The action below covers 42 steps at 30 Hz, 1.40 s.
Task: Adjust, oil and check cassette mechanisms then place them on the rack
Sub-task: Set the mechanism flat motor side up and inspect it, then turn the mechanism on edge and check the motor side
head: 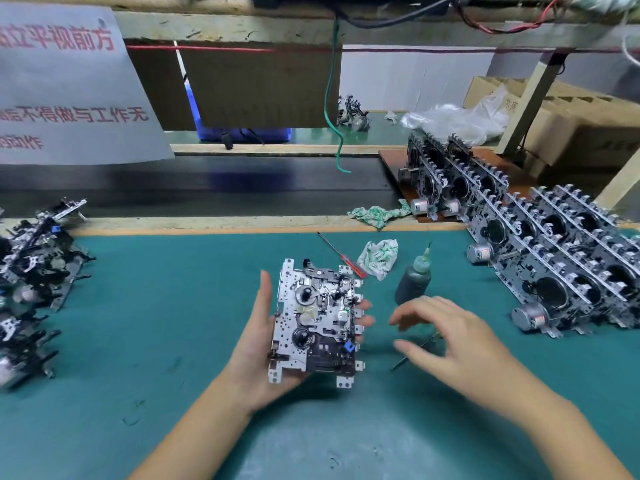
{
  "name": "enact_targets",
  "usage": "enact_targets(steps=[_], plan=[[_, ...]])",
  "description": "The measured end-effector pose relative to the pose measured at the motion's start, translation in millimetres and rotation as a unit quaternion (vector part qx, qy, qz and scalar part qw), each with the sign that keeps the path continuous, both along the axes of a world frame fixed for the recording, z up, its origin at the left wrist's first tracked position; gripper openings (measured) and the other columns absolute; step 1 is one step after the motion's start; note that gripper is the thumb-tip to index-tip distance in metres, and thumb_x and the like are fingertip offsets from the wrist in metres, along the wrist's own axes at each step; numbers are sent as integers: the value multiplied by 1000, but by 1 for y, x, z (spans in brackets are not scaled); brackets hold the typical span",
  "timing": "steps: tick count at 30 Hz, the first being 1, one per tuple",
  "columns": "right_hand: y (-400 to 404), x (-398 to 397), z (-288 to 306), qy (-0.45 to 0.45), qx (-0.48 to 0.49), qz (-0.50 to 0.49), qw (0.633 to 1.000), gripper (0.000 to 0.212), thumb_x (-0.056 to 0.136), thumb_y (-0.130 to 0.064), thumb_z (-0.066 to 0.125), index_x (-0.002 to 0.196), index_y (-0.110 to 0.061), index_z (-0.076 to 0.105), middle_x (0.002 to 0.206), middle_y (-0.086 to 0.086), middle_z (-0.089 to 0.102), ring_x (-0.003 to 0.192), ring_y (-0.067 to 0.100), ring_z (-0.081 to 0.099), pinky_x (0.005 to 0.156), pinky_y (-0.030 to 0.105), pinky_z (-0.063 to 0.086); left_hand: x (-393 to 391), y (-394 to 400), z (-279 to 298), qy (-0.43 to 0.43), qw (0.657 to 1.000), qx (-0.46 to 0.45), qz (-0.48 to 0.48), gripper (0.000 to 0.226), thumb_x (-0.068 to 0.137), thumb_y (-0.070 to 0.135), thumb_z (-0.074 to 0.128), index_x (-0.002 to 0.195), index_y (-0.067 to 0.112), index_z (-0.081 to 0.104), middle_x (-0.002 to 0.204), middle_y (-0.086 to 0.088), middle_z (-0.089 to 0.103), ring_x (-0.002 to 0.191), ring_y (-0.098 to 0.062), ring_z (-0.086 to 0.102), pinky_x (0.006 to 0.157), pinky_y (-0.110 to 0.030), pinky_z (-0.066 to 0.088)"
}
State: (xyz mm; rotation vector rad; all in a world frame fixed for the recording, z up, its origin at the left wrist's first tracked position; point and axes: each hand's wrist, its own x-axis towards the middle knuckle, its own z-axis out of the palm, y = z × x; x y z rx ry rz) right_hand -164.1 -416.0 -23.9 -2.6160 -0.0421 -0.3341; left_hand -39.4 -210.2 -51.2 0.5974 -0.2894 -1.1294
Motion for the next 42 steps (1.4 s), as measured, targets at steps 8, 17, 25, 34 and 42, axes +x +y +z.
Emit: enact_targets(steps=[8,17,25,34,42], plan=[[-23,12,-17,163,-60,50,983,11,96,-33,51,87,-39,46,88,-18,52,87,-2,42,82,19,34,-2,-16,-19,70,994,83,29,94,70,73,48,126,-2,58,135,-30,48,114,-40,57,100,-49,43],[21,34,-14,286,390,21,875,31,100,-31,42,74,-14,47,44,-3,31,41,9,18,39,16,19,3,-13,-34,92,989,110,33,86,78,74,38,114,1,68,126,-21,60,108,-32,64,92,-41,50],[24,36,-12,353,439,13,826,43,98,-32,44,63,-10,56,39,-2,36,34,8,24,36,17,23,3,-15,-36,82,990,112,28,89,81,74,31,122,1,63,127,-25,58,110,-33,61,102,-45,40],[25,34,-12,368,442,19,818,47,100,-30,38,62,-9,55,36,-3,33,32,8,19,34,14,20,2,-17,-35,75,988,127,39,80,90,67,26,118,3,66,123,-24,59,107,-33,61,101,-44,41],[24,33,-15,355,397,32,846,55,100,-33,39,48,-21,52,35,-3,42,32,9,35,41,22,29,1,-18,-31,70,986,147,39,79,91,65,27,123,3,62,126,-26,58,108,-34,61,101,-45,41]])
